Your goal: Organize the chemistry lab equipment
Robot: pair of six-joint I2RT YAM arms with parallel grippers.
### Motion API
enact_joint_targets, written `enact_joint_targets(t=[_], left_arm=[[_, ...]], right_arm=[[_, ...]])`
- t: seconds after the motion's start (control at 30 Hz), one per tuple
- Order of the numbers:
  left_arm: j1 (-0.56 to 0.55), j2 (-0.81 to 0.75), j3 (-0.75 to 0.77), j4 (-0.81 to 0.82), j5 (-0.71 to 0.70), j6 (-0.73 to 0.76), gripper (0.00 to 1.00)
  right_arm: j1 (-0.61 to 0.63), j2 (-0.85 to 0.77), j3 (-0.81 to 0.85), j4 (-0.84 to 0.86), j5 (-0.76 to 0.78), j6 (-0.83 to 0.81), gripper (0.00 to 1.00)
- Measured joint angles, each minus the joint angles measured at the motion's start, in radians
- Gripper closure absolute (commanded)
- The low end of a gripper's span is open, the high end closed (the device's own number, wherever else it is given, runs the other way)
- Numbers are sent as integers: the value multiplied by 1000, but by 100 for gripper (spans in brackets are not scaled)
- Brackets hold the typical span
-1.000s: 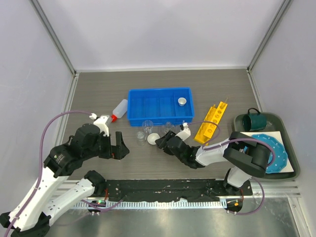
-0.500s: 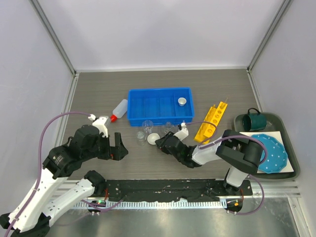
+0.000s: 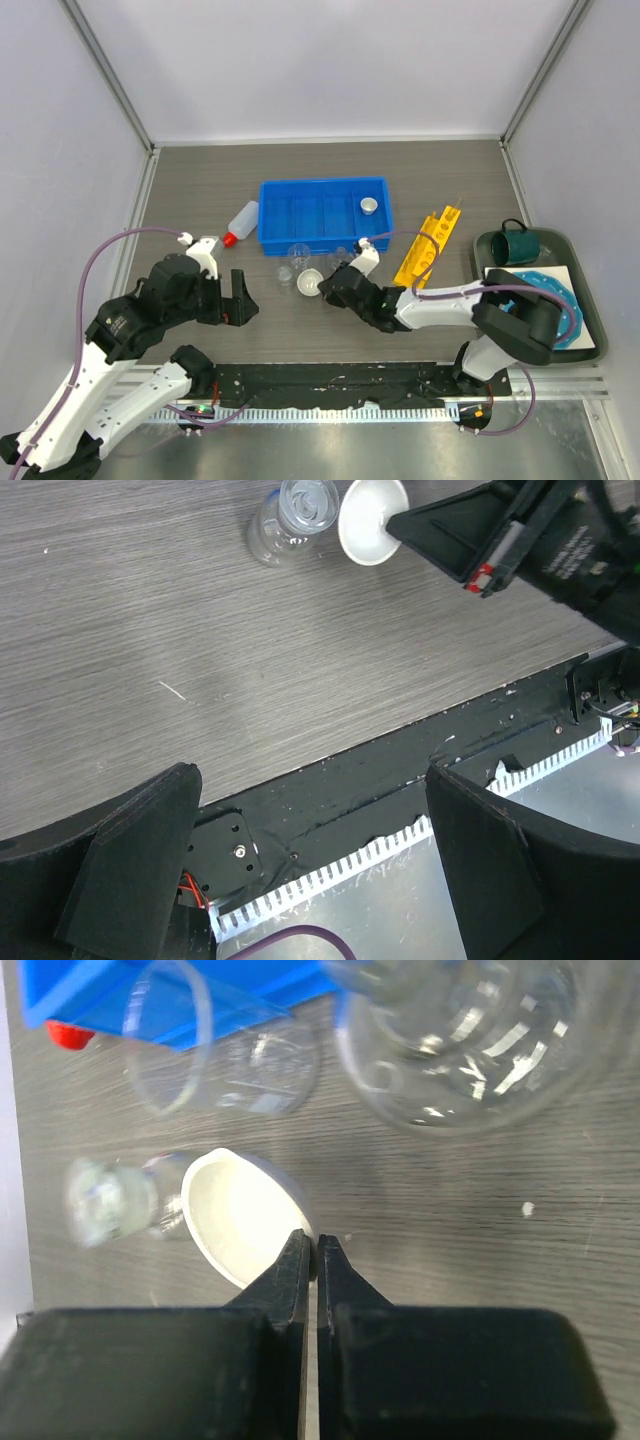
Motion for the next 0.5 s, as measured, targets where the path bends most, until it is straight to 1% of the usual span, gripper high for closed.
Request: enact_joint_targets(t=[0.1, 0.27, 0.4, 0.5], left_arm=[[0, 0, 0, -4, 0, 0, 0], [0, -1, 0, -6, 0, -1, 0], [0, -1, 0, -3, 2, -3, 0], [0, -1, 0, 1, 2, -5, 0]], right_arm=[[7, -95, 70, -161, -20, -76, 99], [37, -284, 238, -512, -5, -206, 99], [40, -433, 352, -742, 62, -282, 99], [10, -478, 452, -882, 124, -333, 99]])
